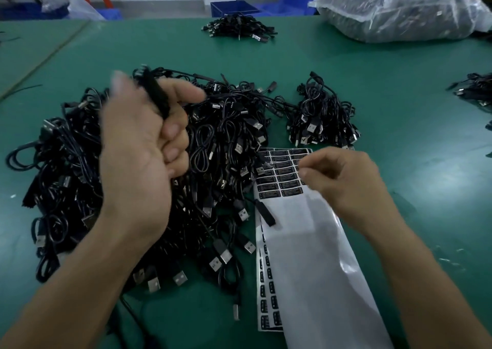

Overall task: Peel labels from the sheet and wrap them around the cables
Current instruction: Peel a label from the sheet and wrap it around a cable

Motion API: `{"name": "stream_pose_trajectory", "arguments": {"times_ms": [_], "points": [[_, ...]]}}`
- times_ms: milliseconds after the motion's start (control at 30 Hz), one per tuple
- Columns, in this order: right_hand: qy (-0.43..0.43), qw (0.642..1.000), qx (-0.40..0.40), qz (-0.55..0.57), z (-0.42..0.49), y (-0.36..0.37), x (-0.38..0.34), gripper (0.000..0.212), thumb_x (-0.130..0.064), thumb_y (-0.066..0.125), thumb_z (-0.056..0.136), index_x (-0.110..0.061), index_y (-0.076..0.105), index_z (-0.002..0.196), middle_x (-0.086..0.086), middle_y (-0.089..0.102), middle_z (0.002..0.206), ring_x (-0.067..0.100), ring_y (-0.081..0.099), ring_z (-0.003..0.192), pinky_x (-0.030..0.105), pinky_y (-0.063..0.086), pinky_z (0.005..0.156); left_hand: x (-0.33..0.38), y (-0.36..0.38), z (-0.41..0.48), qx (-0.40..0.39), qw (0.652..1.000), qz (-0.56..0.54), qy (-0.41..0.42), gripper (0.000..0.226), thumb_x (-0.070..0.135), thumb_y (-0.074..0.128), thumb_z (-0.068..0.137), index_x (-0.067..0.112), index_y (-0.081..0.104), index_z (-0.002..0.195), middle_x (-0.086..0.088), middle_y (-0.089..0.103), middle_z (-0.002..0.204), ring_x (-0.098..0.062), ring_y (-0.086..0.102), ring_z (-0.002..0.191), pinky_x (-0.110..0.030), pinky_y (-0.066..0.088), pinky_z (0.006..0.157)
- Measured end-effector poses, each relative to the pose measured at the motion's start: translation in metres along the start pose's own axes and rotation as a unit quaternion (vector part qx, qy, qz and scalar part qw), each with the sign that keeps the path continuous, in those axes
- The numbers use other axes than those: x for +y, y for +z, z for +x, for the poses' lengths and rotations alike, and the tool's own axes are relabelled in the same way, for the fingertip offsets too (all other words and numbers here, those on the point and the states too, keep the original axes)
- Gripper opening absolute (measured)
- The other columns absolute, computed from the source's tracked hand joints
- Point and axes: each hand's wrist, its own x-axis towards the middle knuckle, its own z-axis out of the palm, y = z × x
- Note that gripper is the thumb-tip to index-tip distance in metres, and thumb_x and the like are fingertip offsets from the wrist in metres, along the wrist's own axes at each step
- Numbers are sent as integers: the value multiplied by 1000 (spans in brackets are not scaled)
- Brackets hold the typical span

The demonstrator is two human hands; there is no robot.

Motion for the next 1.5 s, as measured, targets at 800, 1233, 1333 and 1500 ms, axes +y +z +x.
{"name": "stream_pose_trajectory", "arguments": {"times_ms": [800,1233,1333,1500], "points": [[184,982,-28,-21,2,-8,15,43,-34,89,71,-34,54,95,-8,62,91,5,60,81,23,43,61,-82,73,-8,-231,794,561,27,22,46,35,98,25,33,94,5,60,78,-21,57,65,-37,35,57],[134,991,-2,-23,2,-8,19,24,-26,89,70,-23,73,87,-15,51,50,1,44,44,15,31,42,-88,64,-11,-161,848,504,31,45,43,73,72,34,29,83,11,66,77,-13,64,71,-36,51,62],[146,987,-5,60,2,-14,17,17,-27,80,82,-12,73,77,1,55,60,14,45,55,28,35,57,-87,63,-13,-140,875,462,33,42,36,73,70,34,32,78,15,68,73,-4,61,67,-32,48,58],[213,967,-80,111,1,-12,10,19,-31,81,80,-12,77,77,15,69,69,19,57,56,31,46,60,-81,61,-15,-164,917,364,6,49,34,76,65,33,29,74,25,71,75,-3,51,55,-35,48,60]]}}
